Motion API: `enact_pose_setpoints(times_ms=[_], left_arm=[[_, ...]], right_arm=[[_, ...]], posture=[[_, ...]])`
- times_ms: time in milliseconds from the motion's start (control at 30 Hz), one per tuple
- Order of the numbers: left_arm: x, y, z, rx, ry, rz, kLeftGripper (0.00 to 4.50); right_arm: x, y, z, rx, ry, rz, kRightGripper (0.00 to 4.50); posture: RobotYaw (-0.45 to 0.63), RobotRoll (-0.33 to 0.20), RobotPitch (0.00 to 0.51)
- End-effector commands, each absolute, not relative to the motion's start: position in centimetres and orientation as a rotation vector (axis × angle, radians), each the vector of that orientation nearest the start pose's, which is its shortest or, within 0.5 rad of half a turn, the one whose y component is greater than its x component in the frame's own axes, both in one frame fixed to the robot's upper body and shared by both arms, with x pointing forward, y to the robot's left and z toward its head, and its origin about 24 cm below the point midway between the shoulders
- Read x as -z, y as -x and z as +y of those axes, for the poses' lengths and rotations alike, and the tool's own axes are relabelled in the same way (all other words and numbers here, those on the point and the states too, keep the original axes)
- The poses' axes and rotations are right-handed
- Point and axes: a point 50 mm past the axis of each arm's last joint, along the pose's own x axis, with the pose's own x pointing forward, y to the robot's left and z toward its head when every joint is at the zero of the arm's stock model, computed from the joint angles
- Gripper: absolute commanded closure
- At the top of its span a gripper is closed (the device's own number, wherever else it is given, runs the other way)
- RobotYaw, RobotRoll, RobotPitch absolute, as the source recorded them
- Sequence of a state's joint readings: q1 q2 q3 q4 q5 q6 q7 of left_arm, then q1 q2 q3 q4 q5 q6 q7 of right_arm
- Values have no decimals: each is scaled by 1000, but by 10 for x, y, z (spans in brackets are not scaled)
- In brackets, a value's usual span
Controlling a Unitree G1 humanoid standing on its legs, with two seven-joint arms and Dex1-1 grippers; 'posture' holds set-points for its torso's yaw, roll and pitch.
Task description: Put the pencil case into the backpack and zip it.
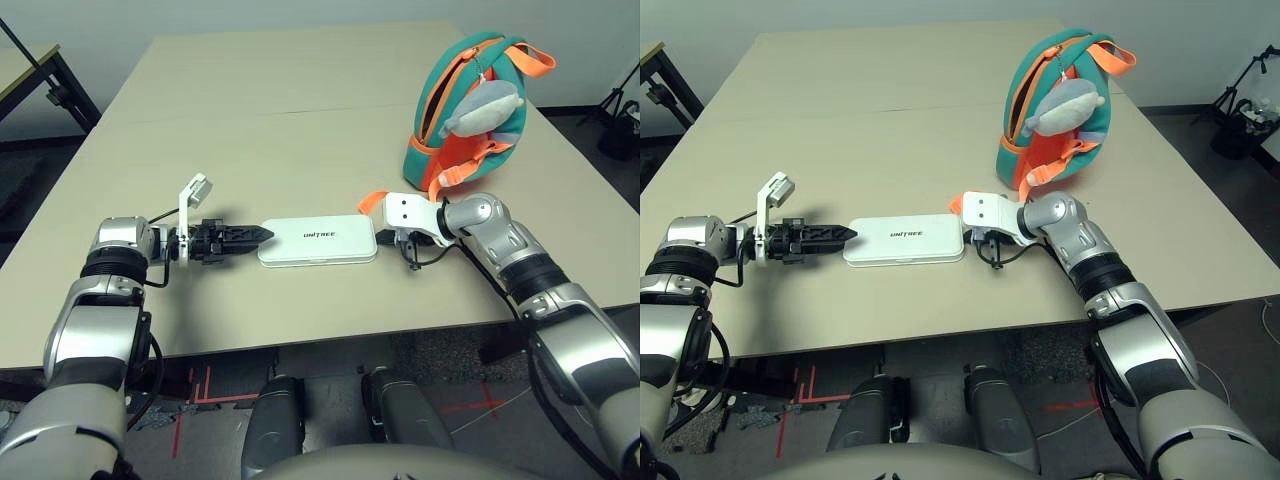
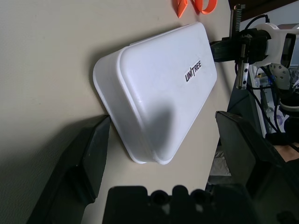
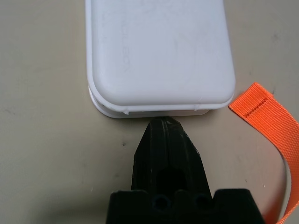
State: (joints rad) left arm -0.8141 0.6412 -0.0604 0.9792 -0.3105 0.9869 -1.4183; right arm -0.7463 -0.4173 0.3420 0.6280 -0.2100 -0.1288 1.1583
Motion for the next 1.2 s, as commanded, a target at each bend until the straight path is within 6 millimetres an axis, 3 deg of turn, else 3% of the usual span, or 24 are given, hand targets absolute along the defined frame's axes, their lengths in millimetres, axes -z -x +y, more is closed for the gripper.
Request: enact_pose_setpoints(times_ms=[33, 400, 833, 1200], left_arm=[[-77, -309, 255, 877, 636, 955, 0], [-81, -306, 264, 860, 621, 973, 0], [-80, -306, 261, 864, 625, 979, 0], [-80, -306, 260, 866, 631, 975, 0]], right_arm=[[-102, -341, -111, -1378, 858, 204, 4475], [-100, -344, -122, -1348, 932, 250, 4475], [-100, -333, -94, -1442, 860, 207, 4475], [-96, -328, -87, -1470, 847, 211, 4475]], posture=[[-96, 0, 98], [-84, 0, 111], [-91, 0, 111], [-93, 0, 111]])
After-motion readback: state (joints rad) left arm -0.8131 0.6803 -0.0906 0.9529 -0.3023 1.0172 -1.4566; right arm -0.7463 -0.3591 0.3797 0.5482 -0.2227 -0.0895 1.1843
